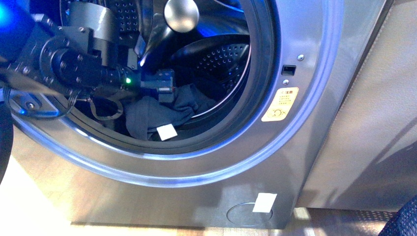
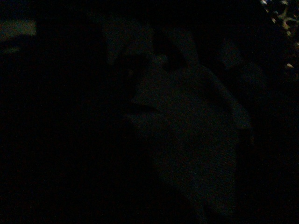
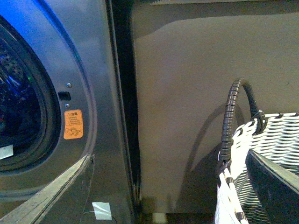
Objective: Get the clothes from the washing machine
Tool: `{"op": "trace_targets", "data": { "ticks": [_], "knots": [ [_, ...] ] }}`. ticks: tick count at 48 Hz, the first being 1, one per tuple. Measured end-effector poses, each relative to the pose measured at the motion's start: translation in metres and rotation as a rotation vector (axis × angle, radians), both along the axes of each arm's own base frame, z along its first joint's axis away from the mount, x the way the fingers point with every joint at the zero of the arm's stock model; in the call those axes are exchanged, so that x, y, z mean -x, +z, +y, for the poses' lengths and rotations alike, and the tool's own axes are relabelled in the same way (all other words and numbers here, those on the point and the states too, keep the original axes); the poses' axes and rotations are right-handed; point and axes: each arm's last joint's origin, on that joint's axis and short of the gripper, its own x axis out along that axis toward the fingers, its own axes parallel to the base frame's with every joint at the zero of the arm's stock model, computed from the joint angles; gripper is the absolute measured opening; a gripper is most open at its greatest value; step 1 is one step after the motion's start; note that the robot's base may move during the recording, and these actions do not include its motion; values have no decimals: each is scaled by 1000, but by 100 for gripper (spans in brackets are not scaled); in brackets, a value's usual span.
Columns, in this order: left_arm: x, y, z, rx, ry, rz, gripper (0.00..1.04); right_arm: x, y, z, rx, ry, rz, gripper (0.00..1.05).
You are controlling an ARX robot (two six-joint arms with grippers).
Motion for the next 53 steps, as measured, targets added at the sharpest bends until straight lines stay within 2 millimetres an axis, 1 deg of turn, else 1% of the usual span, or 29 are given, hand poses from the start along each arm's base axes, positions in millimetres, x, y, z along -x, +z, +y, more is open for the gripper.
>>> {"op": "trace_targets", "data": {
  "ticks": [9,15,18,26,32,35,39,53],
  "knots": [
    [9,-5,-23,46,-79,51,98,0,0,0,0,0,0,97],
    [14,-3,-38,46,-108,59,98,0,0,0,0,0,0,97],
    [14,0,-44,25,-93,57,98,0,0,0,0,0,0,97],
    [6,6,-51,-36,-21,32,98,0,0,0,0,0,0,97],
    [-1,6,-53,-101,43,12,98,0,0,0,0,0,0,97],
    [-5,1,-54,-161,71,6,98,0,0,0,0,0,0,97],
    [-7,-12,-54,-223,94,20,98,0,0,0,0,0,0,97],
    [-7,-19,-60,-285,64,5,98,0,0,0,0,0,0,97]
  ]
}}
